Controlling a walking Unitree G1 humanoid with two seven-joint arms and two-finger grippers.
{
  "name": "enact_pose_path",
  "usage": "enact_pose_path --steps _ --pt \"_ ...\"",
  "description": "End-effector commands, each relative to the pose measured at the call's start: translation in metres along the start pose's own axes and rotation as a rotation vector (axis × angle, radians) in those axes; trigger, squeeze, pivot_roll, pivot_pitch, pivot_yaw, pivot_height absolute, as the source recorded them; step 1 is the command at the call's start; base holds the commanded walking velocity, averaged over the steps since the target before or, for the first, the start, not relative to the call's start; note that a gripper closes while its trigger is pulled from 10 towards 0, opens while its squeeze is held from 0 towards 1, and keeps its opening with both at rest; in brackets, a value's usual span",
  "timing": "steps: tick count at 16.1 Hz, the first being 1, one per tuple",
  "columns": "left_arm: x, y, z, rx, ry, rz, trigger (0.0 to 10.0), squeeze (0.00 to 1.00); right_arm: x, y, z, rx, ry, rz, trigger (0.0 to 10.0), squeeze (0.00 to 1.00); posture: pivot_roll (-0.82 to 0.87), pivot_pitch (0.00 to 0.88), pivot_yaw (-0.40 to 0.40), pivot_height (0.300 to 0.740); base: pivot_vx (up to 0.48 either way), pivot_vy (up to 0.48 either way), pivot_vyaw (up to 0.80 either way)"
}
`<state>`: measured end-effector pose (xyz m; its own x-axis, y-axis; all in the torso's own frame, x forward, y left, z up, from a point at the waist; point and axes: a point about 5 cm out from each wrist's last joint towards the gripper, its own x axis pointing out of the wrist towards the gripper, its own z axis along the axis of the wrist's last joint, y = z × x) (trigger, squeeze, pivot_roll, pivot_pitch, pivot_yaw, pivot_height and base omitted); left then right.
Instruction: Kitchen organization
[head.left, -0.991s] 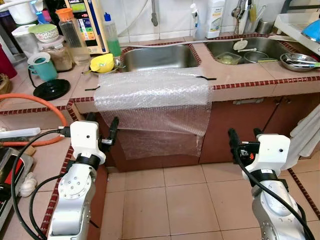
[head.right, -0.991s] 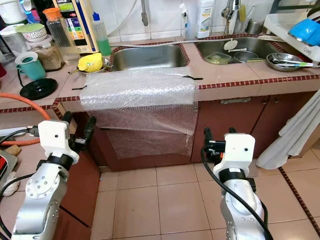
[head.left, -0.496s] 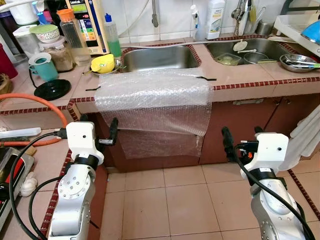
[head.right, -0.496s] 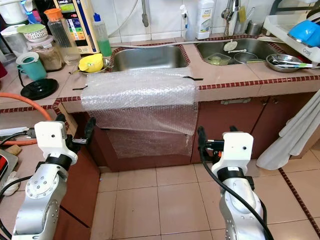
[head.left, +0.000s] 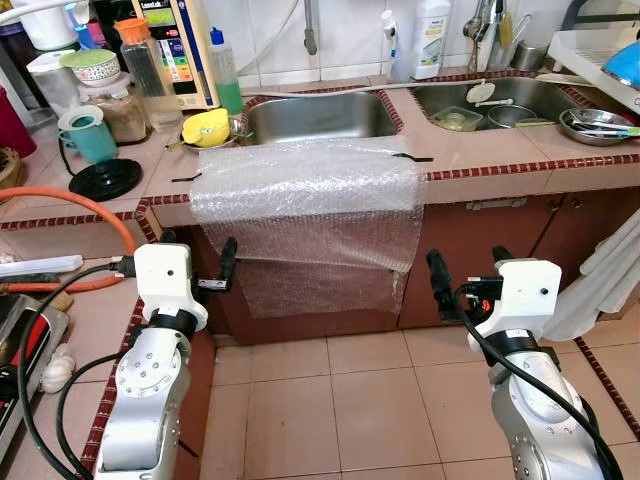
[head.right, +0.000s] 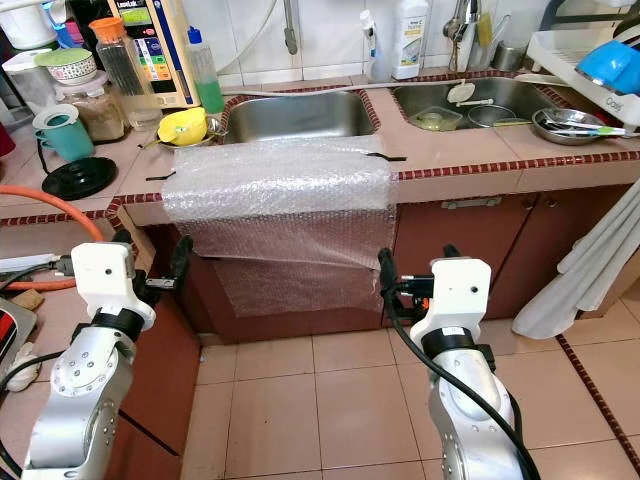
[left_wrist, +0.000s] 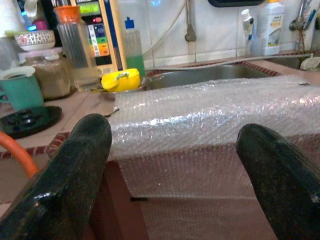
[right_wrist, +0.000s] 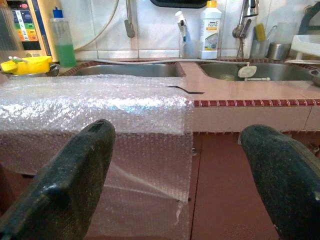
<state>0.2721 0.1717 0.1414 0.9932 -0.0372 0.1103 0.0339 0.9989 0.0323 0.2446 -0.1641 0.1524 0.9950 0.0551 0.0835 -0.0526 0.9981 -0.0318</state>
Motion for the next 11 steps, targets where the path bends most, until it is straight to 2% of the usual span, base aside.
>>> enact_pose_path --steps 1,2,11 --pt "0.0007 0.0011 0.0076 -0.011 -0.049 -0.013 0.0 0.00 0.0008 0.0018 0.0029 0.008 -0.003 0.011 10.0 0.00 -0.02 0.000 0.097 0.740 0.000 0.000 0.00" --pt "-0.0008 0.0038 0.0077 0.024 -0.051 0.003 0.0 0.00 0.0006 0.0035 0.0029 0.013 -0.001 0.019 10.0 0.00 -0.02 0.000 0.097 0.740 0.000 0.000 0.00" --pt "-0.0007 0.0016 0.0085 0.015 -0.057 -0.018 0.0 0.00 -0.0006 0.0063 0.0009 0.016 0.009 0.027 10.0 0.00 -0.02 0.000 0.101 0.740 0.000 0.000 0.00"
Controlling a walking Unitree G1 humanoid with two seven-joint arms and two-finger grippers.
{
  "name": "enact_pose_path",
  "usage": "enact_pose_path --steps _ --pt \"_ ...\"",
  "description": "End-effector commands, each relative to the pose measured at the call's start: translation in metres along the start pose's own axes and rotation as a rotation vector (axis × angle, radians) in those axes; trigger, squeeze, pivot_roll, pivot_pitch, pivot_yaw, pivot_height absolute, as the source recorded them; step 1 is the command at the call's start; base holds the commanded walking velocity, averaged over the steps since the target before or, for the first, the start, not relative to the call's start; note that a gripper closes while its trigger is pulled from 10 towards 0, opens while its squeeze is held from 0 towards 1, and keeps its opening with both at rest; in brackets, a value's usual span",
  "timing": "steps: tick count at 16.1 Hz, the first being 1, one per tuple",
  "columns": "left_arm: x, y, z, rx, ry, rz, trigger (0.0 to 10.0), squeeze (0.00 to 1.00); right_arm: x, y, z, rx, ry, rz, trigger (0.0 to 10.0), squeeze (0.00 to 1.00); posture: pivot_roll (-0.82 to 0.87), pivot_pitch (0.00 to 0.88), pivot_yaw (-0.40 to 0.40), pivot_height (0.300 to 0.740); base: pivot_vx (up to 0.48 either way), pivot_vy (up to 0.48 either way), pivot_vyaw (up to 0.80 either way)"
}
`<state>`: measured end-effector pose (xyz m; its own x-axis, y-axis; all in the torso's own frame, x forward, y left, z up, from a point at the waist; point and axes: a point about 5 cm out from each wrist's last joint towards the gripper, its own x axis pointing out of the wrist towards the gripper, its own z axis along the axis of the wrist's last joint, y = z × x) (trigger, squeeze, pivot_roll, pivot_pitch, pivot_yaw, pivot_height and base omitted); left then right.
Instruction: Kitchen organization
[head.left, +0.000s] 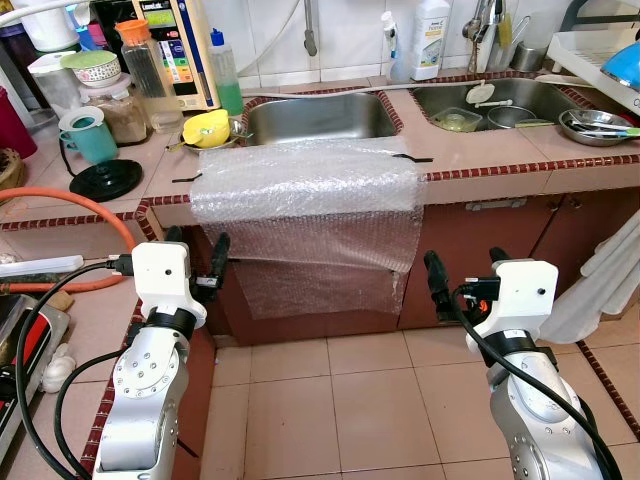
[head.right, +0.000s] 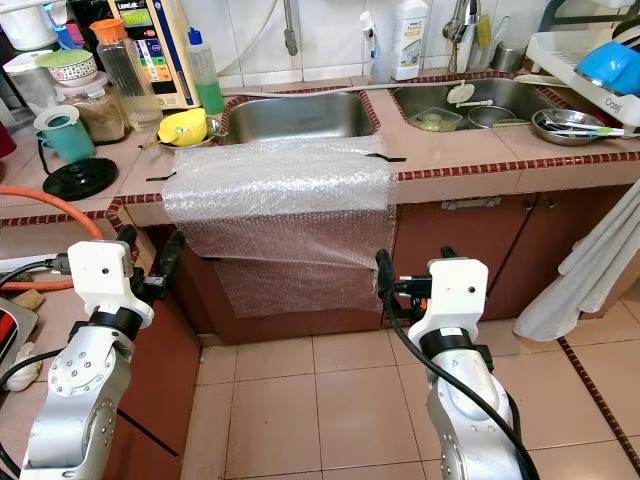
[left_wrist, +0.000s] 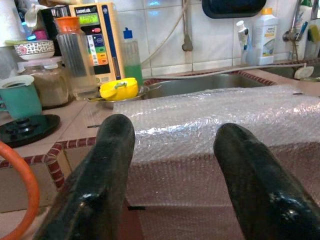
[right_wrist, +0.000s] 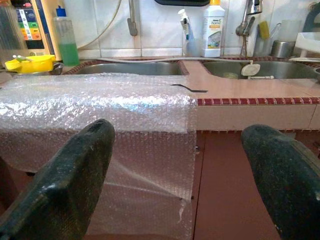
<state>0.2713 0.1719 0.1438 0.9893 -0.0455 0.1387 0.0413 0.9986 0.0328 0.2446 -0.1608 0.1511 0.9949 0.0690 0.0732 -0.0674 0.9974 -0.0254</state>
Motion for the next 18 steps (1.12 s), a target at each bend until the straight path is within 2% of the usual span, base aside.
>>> enact_pose_path --steps 1,3,4,5,8,18 --pt "0.0005 0.0007 0.0061 0.018 -0.032 -0.014 0.0 0.00 -0.0008 0.0028 0.0013 0.008 0.002 0.012 10.0 0.00 -0.02 0.000 0.102 0.740 0.000 0.000 0.00" --pt "0.0006 0.0006 0.0059 0.030 -0.029 -0.009 0.0 0.00 -0.0008 0.0025 0.0010 0.007 0.004 0.010 10.0 0.00 -0.02 0.000 0.102 0.740 0.000 0.000 0.00" --pt "0.0028 0.0026 0.0033 0.085 -0.004 0.009 10.0 0.00 -0.0005 0.0028 0.0015 0.008 0.003 0.011 10.0 0.00 -0.02 0.000 0.103 0.740 0.000 0.000 0.00" --pt "0.0025 0.0035 0.0038 0.067 -0.014 0.018 10.0 1.00 -0.0005 0.0030 0.0013 0.009 0.004 0.013 10.0 0.00 -0.02 0.000 0.104 0.740 0.000 0.000 0.00" --pt "0.0024 0.0047 0.0040 0.036 -0.013 0.034 10.0 1.00 -0.0006 0.0047 0.0009 0.013 0.007 0.023 10.0 0.00 -0.02 0.000 0.101 0.740 0.000 0.000 0.00" --pt "0.0034 0.0036 0.0036 0.011 -0.011 0.033 10.0 1.00 -0.0004 0.0061 0.0008 0.017 0.008 0.031 10.0 0.00 -0.02 0.000 0.104 0.740 0.000 0.000 0.00"
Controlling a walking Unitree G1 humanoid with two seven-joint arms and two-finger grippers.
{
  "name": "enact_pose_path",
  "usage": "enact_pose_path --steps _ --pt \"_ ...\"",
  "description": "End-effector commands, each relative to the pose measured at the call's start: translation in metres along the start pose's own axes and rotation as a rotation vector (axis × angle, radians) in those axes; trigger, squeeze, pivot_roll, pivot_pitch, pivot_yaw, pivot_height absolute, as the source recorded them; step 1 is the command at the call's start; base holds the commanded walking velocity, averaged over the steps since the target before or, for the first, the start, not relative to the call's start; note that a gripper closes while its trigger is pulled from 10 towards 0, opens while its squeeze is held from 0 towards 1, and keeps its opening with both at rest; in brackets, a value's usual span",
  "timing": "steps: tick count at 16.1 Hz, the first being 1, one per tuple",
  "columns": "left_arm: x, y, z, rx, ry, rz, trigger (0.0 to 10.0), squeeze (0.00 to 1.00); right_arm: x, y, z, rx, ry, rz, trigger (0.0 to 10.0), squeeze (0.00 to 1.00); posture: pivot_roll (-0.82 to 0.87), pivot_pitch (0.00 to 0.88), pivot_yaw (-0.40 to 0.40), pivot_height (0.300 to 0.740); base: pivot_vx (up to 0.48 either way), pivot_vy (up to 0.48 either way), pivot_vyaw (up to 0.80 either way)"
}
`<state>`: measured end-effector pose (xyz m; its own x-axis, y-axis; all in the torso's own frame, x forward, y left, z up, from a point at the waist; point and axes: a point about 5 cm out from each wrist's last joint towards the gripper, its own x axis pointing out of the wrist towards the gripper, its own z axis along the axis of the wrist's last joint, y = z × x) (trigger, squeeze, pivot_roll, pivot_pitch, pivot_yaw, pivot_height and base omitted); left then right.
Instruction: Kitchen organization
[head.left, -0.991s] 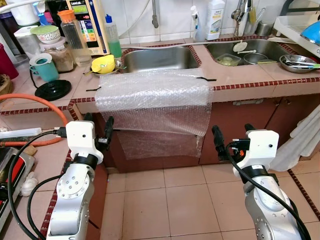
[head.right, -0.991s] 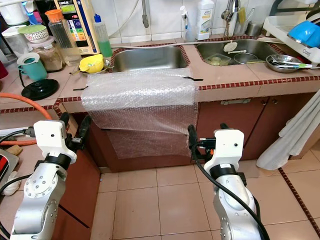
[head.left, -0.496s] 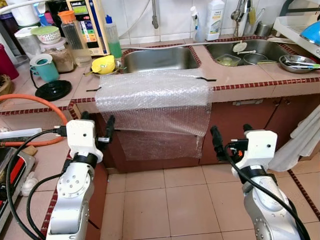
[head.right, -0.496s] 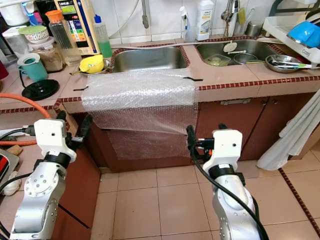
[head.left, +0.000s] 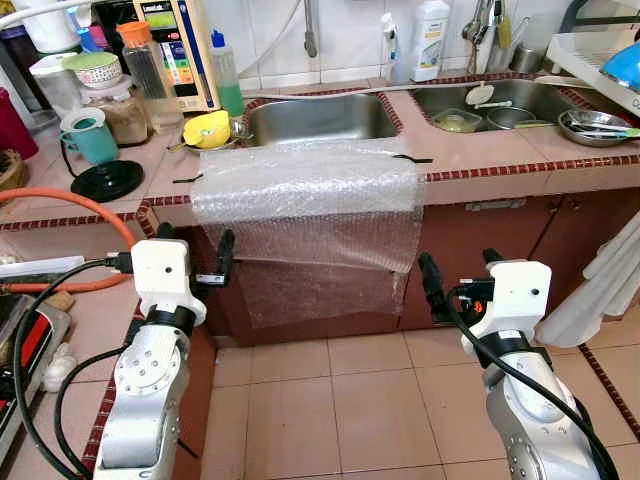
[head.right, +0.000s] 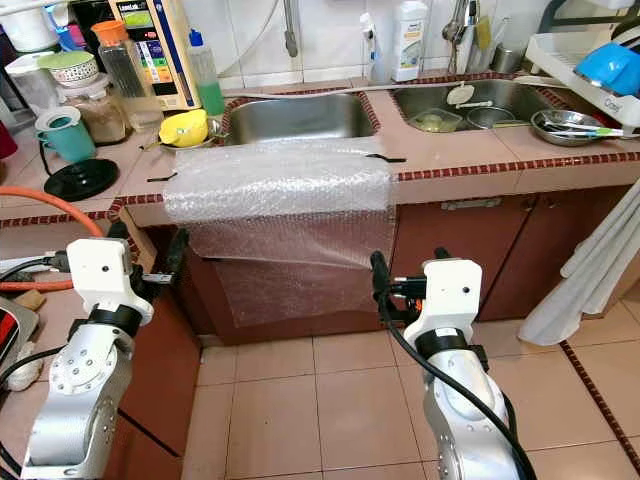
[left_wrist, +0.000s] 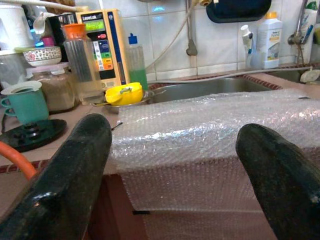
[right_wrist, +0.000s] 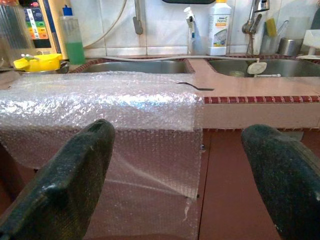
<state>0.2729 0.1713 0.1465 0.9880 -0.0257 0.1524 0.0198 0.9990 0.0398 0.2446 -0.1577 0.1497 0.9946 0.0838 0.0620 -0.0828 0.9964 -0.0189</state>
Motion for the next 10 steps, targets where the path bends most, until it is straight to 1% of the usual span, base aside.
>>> enact_pose_path --steps 1,6,7,8,9,10 --pt "0.0018 0.0043 0.0015 -0.007 -0.001 0.014 10.0 1.00 -0.0004 0.0032 0.0022 0.009 -0.003 0.018 10.0 0.00 -0.02 0.000 0.104 0.740 0.000 0.000 0.00" --pt "0.0016 0.0062 0.0007 -0.019 0.008 0.030 10.0 1.00 0.0002 0.0036 0.0030 0.010 -0.005 0.024 10.0 0.00 -0.02 0.000 0.105 0.740 0.000 0.000 0.00" --pt "0.0015 0.0062 0.0006 -0.017 0.008 0.031 10.0 1.00 0.0001 0.0043 0.0030 0.017 -0.007 0.030 10.0 0.35 -0.02 0.000 0.106 0.740 0.000 0.000 0.00" --pt "0.0014 0.0060 0.0004 -0.016 0.011 0.031 10.0 1.00 -0.0001 0.0052 0.0034 0.030 -0.011 0.039 10.0 1.00 -0.02 0.000 0.104 0.740 0.000 0.000 0.00" --pt "0.0025 0.0058 -0.0027 0.012 0.044 0.037 10.0 0.96 -0.0002 0.0058 0.0045 0.031 -0.016 0.042 10.0 1.00 -0.02 0.000 0.104 0.740 0.000 0.000 0.00" --pt "0.0028 0.0052 -0.0038 0.000 0.052 0.029 10.0 0.32 -0.0001 0.0058 0.0046 0.030 -0.016 0.042 10.0 1.00 -0.02 0.000 0.104 0.740 0.000 0.000 0.00"
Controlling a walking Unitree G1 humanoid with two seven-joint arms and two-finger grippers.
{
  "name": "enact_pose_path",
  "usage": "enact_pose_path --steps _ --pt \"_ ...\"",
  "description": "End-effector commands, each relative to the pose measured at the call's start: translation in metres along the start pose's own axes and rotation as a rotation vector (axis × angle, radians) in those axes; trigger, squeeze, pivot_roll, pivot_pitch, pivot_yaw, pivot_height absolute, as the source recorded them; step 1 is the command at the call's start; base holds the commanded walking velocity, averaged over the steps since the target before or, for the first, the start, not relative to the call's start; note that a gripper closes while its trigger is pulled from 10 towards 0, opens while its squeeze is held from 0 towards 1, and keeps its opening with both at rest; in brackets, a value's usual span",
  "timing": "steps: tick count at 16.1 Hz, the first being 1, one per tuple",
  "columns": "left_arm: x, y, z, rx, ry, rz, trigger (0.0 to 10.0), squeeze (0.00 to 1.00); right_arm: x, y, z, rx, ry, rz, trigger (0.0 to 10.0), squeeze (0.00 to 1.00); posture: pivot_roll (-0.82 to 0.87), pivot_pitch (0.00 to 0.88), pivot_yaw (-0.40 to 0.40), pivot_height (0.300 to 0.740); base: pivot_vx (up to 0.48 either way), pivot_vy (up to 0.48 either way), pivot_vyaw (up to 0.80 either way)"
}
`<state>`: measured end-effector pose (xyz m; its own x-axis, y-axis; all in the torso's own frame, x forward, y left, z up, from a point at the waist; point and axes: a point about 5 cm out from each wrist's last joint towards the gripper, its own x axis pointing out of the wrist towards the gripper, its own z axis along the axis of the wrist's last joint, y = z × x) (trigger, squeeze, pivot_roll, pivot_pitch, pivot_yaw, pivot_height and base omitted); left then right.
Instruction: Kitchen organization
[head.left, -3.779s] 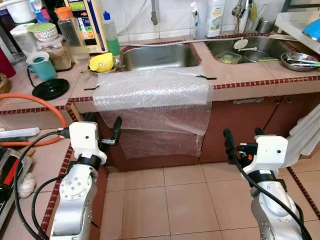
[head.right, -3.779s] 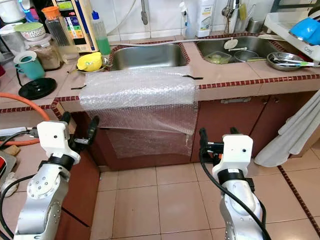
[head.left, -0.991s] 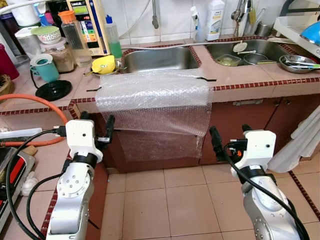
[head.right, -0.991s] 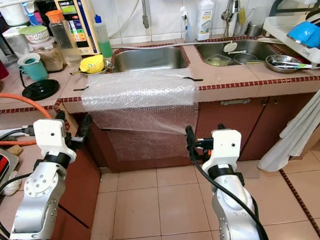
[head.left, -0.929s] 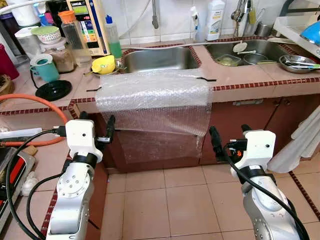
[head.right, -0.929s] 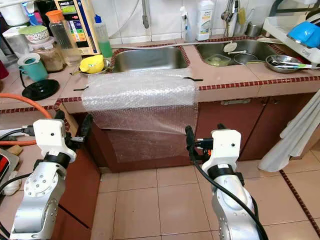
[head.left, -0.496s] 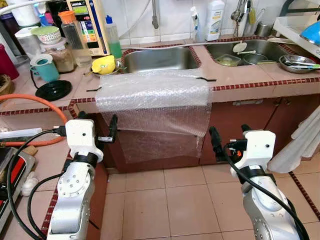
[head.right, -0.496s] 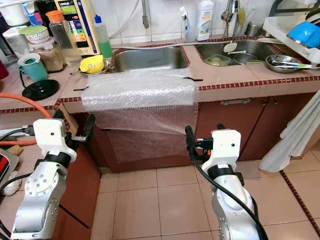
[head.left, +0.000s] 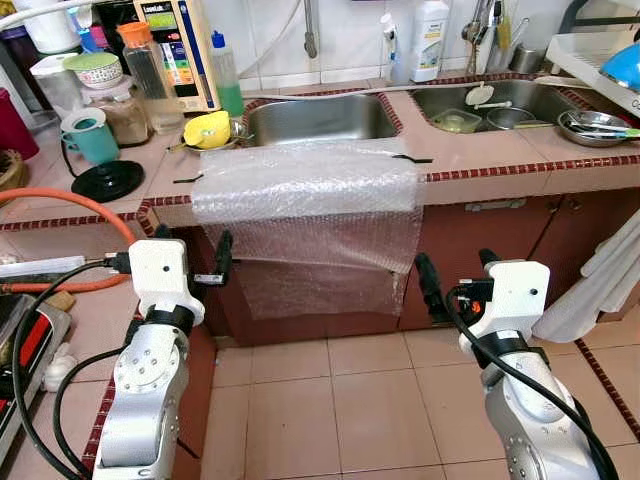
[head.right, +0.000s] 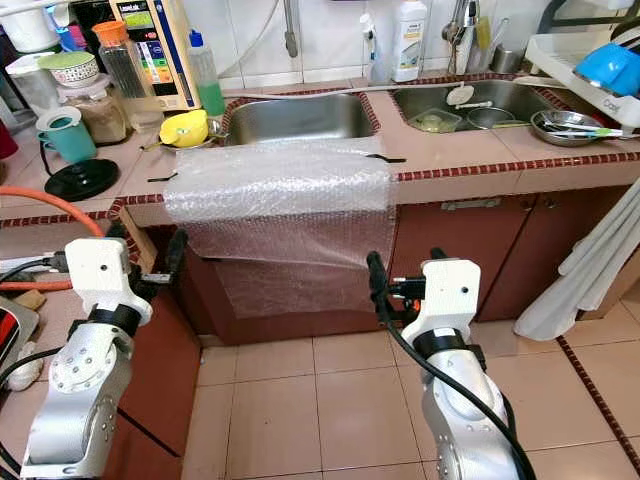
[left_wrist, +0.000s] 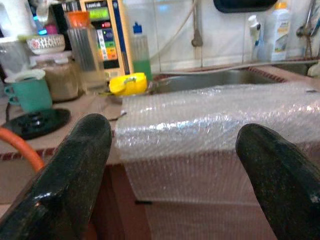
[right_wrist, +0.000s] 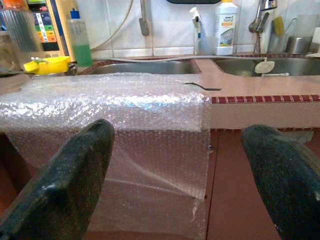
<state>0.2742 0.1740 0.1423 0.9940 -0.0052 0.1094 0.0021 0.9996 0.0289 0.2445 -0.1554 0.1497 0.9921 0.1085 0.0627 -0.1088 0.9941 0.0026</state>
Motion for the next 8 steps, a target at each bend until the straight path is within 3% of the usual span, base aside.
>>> enact_pose_path --steps 1,2,3,4,7,8 --pt "0.0024 0.0021 0.0006 0.002 0.008 0.003 10.0 0.00 -0.0002 0.0032 0.0043 0.005 -0.014 0.014 10.0 1.00 -0.02 0.000 0.106 0.740 0.000 0.000 0.00" --pt "0.0024 0.0016 0.0003 0.001 0.011 -0.002 10.0 0.00 -0.0002 0.0024 0.0041 0.002 -0.014 0.009 10.0 1.00 -0.02 0.000 0.108 0.740 0.000 0.000 0.00" --pt "0.0025 0.0014 -0.0002 -0.002 0.017 -0.005 10.0 0.00 -0.0001 0.0014 0.0048 -0.008 -0.021 -0.002 4.8 0.84 -0.02 0.000 0.108 0.740 0.000 0.000 0.00" --pt "0.0032 0.0014 -0.0006 -0.001 0.023 -0.005 10.0 0.00 0.0011 0.0003 0.0059 -0.001 -0.028 -0.005 0.0 0.00 -0.02 0.000 0.112 0.740 0.000 0.000 0.00" --pt "0.0038 0.0014 -0.0010 0.001 0.031 -0.006 10.0 0.00 0.0015 -0.0009 0.0059 -0.010 -0.025 -0.014 0.0 0.00 -0.02 0.000 0.115 0.740 0.000 0.000 0.00" --pt "0.0040 0.0015 -0.0012 0.002 0.035 -0.008 10.0 0.00 0.0016 -0.0025 0.0040 -0.020 -0.013 -0.028 10.0 0.00 -0.02 0.000 0.115 0.740 0.000 0.000 0.00"
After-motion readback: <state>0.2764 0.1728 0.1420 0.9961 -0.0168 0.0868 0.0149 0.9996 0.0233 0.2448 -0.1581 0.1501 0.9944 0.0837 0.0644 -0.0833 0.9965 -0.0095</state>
